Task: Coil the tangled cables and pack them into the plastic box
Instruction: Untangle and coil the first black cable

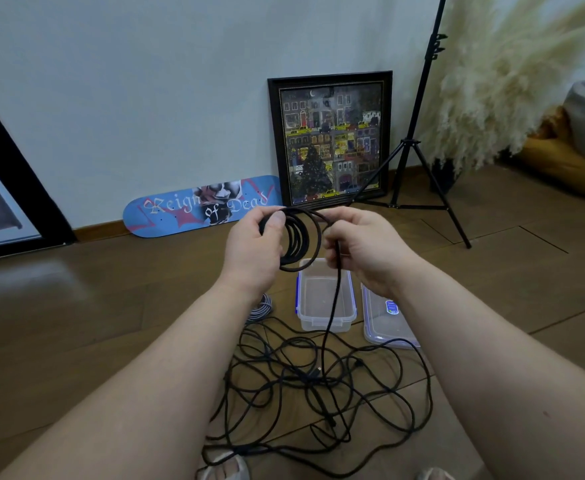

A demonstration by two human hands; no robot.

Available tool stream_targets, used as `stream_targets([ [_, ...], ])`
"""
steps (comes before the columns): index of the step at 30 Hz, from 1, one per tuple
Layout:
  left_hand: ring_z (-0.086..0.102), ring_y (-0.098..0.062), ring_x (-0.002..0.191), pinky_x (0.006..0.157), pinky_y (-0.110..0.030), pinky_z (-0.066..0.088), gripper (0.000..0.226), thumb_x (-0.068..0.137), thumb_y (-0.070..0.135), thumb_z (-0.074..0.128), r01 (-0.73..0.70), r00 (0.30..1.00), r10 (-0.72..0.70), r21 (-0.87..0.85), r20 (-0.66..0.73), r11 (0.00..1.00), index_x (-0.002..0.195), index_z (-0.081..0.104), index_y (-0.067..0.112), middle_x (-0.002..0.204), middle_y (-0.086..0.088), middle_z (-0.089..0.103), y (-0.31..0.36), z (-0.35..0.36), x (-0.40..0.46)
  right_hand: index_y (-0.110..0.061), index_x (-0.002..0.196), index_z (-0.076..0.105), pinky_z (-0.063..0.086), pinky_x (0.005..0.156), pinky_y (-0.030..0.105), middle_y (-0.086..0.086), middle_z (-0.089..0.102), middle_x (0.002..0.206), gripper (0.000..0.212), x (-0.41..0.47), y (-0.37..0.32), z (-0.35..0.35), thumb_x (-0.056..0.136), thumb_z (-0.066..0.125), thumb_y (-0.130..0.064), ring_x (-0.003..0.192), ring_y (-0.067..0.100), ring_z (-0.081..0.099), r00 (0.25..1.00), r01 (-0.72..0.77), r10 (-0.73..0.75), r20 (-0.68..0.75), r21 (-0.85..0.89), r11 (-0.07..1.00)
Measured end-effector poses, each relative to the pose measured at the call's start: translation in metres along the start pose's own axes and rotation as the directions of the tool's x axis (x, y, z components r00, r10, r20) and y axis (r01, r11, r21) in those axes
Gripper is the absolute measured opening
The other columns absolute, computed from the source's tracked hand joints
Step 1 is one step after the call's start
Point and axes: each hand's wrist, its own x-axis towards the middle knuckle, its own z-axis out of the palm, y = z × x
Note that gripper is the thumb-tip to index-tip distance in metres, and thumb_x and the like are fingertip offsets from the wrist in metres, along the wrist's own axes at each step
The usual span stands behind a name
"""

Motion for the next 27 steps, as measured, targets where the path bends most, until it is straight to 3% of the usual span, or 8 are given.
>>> stream_targets([
  [4, 0.043, -0.005, 0.051, 0.045, -0.013, 0.036, 0.016, 0.101, 0.011, 0.049, 0.024, 0.998, -0.023, -0.013, 0.056, 1.0, 0.094, 0.061, 0.019, 0.057, 0.012, 0.048, 0.006, 0.005, -0.006, -0.003, 0.09, 0.06, 0.03, 0.052, 0.025, 0.002, 0.038, 0.06, 0.017, 0.003, 0.002, 0.0, 0.1, 0.048, -0.009, 0.052, 0.012, 0.033, 0.995, 0.08, -0.086, -0.056, -0.096, 0.992],
  [9, 0.041, -0.002, 0.047, 0.045, -0.015, 0.037, 0.016, 0.101, 0.009, 0.05, 0.041, 0.988, -0.036, -0.028, 0.153, 0.999, 0.094, 0.061, 0.018, 0.051, 0.019, 0.053, 0.009, 0.01, -0.011, -0.009, 0.084, 0.059, 0.042, 0.048, 0.022, 0.002, 0.047, 0.062, 0.022, 0.007, 0.006, 0.002, 0.101, 0.046, -0.013, 0.051, 0.011, 0.044, 0.966, 0.093, -0.102, -0.238, -0.049, 0.994],
  [16, 0.038, -0.004, 0.046, 0.047, -0.015, 0.035, 0.016, 0.101, 0.011, 0.05, 0.02, 0.988, -0.023, 0.023, 0.149, 1.0, 0.096, 0.063, 0.019, 0.051, 0.017, 0.052, 0.006, 0.012, -0.011, -0.01, 0.082, 0.062, 0.049, 0.054, 0.026, 0.002, 0.05, 0.066, 0.025, 0.01, 0.008, -0.002, 0.101, 0.047, -0.016, 0.054, 0.011, 0.052, 0.947, 0.064, -0.041, -0.319, 0.064, 0.996],
  [18, 0.039, -0.004, 0.046, 0.05, -0.017, 0.035, 0.016, 0.101, 0.013, 0.049, 0.02, 0.992, -0.023, 0.027, 0.126, 0.999, 0.098, 0.063, 0.021, 0.051, 0.017, 0.05, 0.004, 0.012, -0.009, -0.012, 0.086, 0.065, 0.051, 0.059, 0.03, 0.005, 0.056, 0.075, 0.022, 0.01, 0.007, -0.003, 0.099, 0.048, -0.013, 0.059, 0.013, 0.056, 0.942, 0.061, -0.045, -0.332, 0.037, 0.997],
  [21, 0.037, -0.003, 0.044, 0.053, -0.021, 0.035, 0.016, 0.102, 0.015, 0.047, 0.025, 0.995, -0.026, 0.007, 0.1, 1.0, 0.098, 0.061, 0.021, 0.047, 0.016, 0.045, 0.005, 0.009, -0.008, -0.021, 0.118, 0.064, 0.053, 0.068, 0.028, 0.001, 0.064, 0.102, 0.028, 0.007, 0.007, -0.002, 0.099, 0.046, -0.012, 0.075, 0.013, 0.064, 0.95, 0.137, -0.181, -0.254, -0.182, 0.974],
  [23, 0.035, -0.002, 0.044, 0.051, -0.019, 0.035, 0.017, 0.103, 0.014, 0.045, 0.032, 0.996, -0.028, -0.042, 0.085, 0.999, 0.097, 0.059, 0.02, 0.046, 0.016, 0.043, 0.007, 0.01, -0.008, -0.026, 0.135, 0.056, 0.052, 0.084, 0.032, 0.0, 0.066, 0.115, 0.036, 0.004, 0.013, 0.002, 0.1, 0.048, -0.02, 0.095, 0.016, 0.065, 0.923, 0.266, -0.365, -0.124, -0.479, 0.836],
  [24, 0.034, -0.001, 0.044, 0.05, -0.018, 0.034, 0.018, 0.103, 0.013, 0.044, 0.042, 0.997, -0.036, -0.078, 0.072, 0.996, 0.095, 0.059, 0.019, 0.046, 0.015, 0.042, 0.008, 0.012, -0.009, -0.027, 0.138, 0.054, 0.05, 0.087, 0.035, 0.003, 0.068, 0.115, 0.038, 0.002, 0.016, 0.004, 0.101, 0.048, -0.024, 0.099, 0.02, 0.064, 0.897, 0.306, -0.44, -0.049, -0.65, 0.695],
  [27, 0.029, -0.002, 0.044, 0.047, -0.016, 0.029, 0.02, 0.105, 0.014, 0.04, 0.082, 0.996, -0.074, -0.197, 0.047, 0.977, 0.095, 0.058, 0.016, 0.049, 0.014, 0.037, 0.012, 0.016, -0.01, -0.024, 0.131, 0.058, 0.048, 0.076, 0.041, 0.009, 0.072, 0.096, 0.034, 0.001, 0.021, 0.006, 0.102, 0.042, -0.032, 0.088, 0.033, 0.063, 0.843, 0.259, -0.535, 0.049, -0.91, 0.325],
])
